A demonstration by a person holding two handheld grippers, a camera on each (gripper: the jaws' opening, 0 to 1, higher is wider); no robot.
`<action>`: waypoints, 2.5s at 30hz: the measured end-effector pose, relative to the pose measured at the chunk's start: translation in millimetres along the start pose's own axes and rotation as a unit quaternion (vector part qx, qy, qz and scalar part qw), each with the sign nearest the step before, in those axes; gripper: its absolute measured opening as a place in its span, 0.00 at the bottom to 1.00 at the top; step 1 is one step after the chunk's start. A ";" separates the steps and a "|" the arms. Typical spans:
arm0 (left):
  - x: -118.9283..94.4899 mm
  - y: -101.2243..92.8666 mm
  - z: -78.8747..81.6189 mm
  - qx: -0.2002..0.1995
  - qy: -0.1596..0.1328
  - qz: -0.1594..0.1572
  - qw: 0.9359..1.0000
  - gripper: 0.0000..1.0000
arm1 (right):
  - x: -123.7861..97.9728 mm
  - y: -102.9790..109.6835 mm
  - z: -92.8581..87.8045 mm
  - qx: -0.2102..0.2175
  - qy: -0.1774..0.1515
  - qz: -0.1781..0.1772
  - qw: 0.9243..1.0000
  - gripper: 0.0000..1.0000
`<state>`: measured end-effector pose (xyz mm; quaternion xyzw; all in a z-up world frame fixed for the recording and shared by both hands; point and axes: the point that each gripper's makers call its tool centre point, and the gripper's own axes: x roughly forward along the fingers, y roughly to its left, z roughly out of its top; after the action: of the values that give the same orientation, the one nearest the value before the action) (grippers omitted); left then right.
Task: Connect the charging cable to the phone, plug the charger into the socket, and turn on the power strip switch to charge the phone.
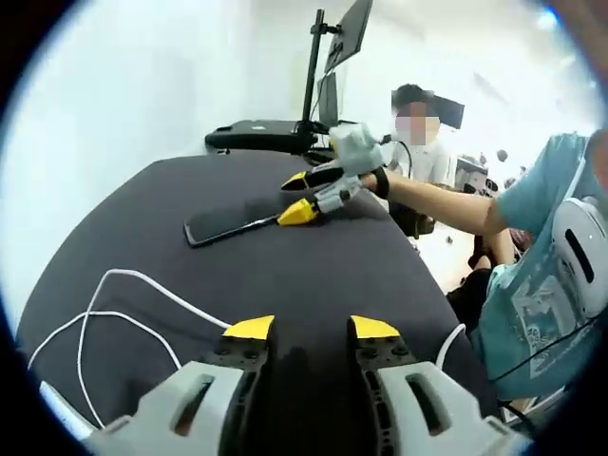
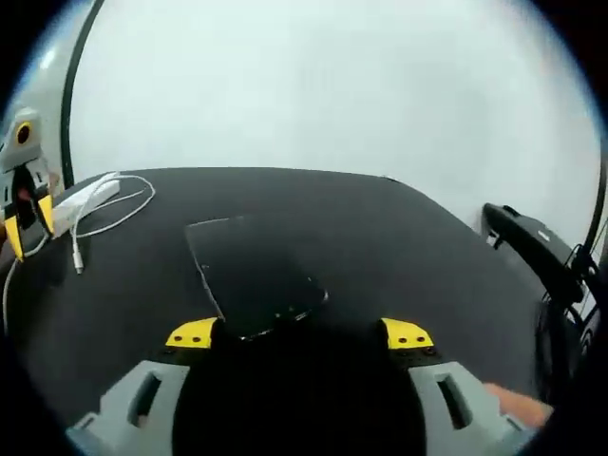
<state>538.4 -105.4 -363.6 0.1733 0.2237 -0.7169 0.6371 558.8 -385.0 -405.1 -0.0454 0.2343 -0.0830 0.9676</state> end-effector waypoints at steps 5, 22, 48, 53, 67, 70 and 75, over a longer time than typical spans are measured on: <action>-0.9 -0.8 5.0 -0.004 -0.018 -0.005 1.000 0.24 | 15.8 -31.0 6.2 -0.009 0.003 -0.034 0.999 0.52; -5.1 17.5 2.3 -0.013 -0.022 0.015 1.000 0.23 | 89.8 -76.2 38.4 0.012 0.011 -0.075 0.997 0.38; 19.9 41.6 -22.7 0.238 0.386 -0.021 0.891 0.10 | 37.1 -96.8 57.8 0.177 -0.205 -0.090 0.958 0.37; 23.9 46.1 -20.3 0.260 0.392 -0.024 0.882 0.06 | 40.5 -100.0 59.9 0.187 -0.207 -0.084 0.957 0.37; 17.6 48.5 -30.8 0.287 0.456 -0.065 0.840 0.01 | 41.4 -100.9 62.1 0.204 -0.213 -0.074 0.953 0.36; 22.3 51.6 -18.5 0.297 0.403 -0.026 0.865 0.00 | 39.8 -100.3 62.9 0.208 -0.217 -0.073 0.951 0.36; 24.7 68.1 15.9 0.314 0.276 0.128 0.899 0.00 | 37.6 -99.7 68.7 0.223 -0.230 -0.053 0.946 0.36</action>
<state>603.3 -140.6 -370.3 0.5825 0.1290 -0.5855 0.5489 609.5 -486.4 -348.3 0.1416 -0.0222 -0.1719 0.9746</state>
